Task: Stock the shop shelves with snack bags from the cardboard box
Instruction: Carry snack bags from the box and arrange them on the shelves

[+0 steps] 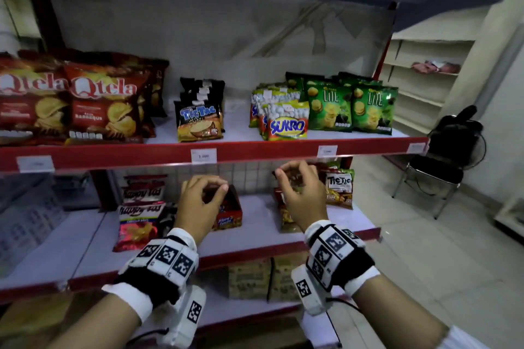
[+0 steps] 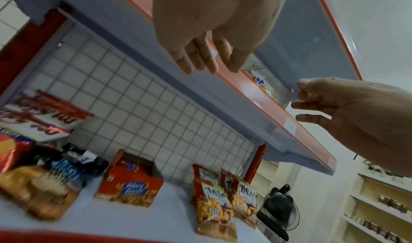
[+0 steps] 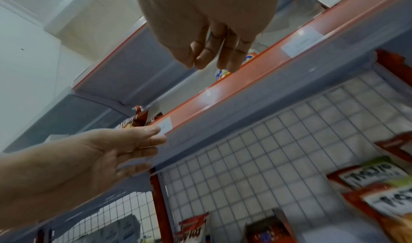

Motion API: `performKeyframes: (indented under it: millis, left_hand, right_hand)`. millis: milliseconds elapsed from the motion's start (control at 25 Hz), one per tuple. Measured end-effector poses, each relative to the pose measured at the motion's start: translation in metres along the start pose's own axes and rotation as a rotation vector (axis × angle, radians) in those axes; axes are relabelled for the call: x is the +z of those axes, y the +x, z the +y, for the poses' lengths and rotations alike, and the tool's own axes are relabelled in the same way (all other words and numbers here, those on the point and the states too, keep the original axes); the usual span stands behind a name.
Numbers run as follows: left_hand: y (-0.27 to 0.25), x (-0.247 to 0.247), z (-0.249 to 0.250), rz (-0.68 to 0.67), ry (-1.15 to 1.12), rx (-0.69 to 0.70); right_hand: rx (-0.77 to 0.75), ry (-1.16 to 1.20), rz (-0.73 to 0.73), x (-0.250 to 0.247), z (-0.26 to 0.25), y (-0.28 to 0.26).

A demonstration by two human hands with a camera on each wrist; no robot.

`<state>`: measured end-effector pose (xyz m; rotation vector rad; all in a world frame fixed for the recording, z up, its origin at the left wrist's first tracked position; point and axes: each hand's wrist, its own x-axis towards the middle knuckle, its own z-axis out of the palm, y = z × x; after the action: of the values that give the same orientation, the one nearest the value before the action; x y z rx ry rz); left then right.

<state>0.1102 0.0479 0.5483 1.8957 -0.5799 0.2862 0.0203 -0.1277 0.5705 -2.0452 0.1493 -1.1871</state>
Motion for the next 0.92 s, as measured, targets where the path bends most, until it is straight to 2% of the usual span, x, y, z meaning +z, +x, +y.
performKeyframes:
  millis: [80,240,360,600,920]
  left_hand:
    - [-0.022,0.014,-0.02,-0.072,0.016,-0.069]
    - [-0.065,0.051,-0.066,-0.203,0.012,-0.239]
    - [-0.09,0.08,-0.103,-0.241,-0.001,-0.335]
    - [-0.146,0.145,-0.172,-0.313,0.031,-0.601]
    - [-0.216,0.217,-0.27,-0.363,-0.004,-0.8]
  right_hand:
    - [0.075,0.008,-0.083,0.006,0.013,-0.029]
    - [0.282,0.025,-0.368,0.017,0.059,-0.08]
    - [0.391,0.009,-0.505,0.023,0.099,-0.112]
    - [0.6,-0.062,-0.721,0.033,0.187,-0.185]
    - [0.728,-0.16,-0.895,0.038,0.302,-0.271]
